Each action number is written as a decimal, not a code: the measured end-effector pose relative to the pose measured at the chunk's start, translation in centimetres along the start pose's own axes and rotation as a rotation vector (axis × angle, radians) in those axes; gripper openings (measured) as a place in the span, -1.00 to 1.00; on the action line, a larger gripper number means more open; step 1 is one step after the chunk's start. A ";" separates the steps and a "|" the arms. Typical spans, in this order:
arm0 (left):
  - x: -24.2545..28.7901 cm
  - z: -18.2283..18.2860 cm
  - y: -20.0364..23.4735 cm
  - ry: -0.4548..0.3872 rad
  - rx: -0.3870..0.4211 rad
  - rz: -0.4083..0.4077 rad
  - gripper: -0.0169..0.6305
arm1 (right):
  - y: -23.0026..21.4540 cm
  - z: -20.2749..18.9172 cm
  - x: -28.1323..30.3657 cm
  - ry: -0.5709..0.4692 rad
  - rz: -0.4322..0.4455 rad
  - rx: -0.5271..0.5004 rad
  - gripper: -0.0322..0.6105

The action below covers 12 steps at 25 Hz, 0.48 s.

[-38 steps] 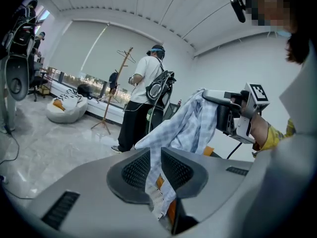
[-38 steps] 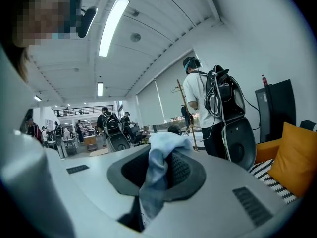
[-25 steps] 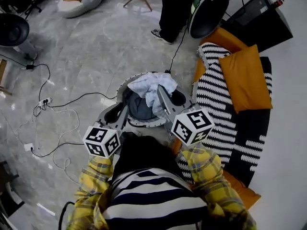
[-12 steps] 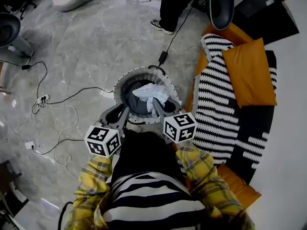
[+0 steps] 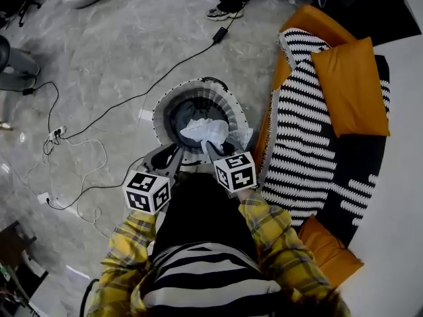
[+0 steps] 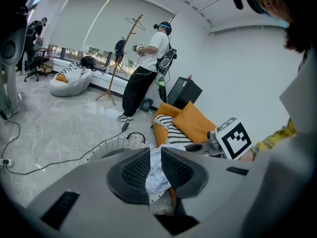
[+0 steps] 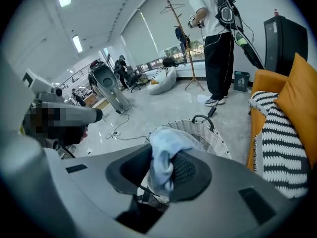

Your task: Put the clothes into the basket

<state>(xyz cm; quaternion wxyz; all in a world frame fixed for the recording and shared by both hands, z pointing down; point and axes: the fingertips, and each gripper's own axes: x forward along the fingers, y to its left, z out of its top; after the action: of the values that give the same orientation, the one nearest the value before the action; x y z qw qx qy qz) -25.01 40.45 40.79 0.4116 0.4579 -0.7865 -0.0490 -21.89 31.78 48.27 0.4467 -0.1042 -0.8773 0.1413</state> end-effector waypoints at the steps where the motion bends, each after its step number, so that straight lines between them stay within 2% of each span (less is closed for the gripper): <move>1: 0.2 -0.3 0.1 0.011 -0.002 -0.001 -0.76 | -0.1 -0.6 0.2 0.019 -0.006 -0.002 -0.54; 3: 0.6 -0.7 0.3 0.023 -0.006 -0.002 -0.76 | -0.4 -1.4 0.6 0.041 -0.014 0.008 -0.25; 6: 1.3 -1.0 0.5 0.030 -0.007 -0.004 -0.76 | -1.1 -2.5 0.7 0.068 -0.039 -0.002 -0.23; 9: 1.7 -1.2 0.4 0.041 -0.004 -0.011 -0.76 | -1.4 -3.5 0.3 0.114 -0.084 -0.117 -0.21; 12: 2.0 -1.1 0.1 0.046 -0.004 -0.021 -0.76 | -1.4 -3.5 -0.1 0.137 -0.101 -0.160 -0.21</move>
<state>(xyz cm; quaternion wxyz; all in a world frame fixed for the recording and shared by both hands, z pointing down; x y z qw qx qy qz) -24.78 39.32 42.76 0.4299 0.4662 -0.7719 -0.0444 -19.07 31.01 50.62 0.5024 -0.1046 -0.8573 0.0406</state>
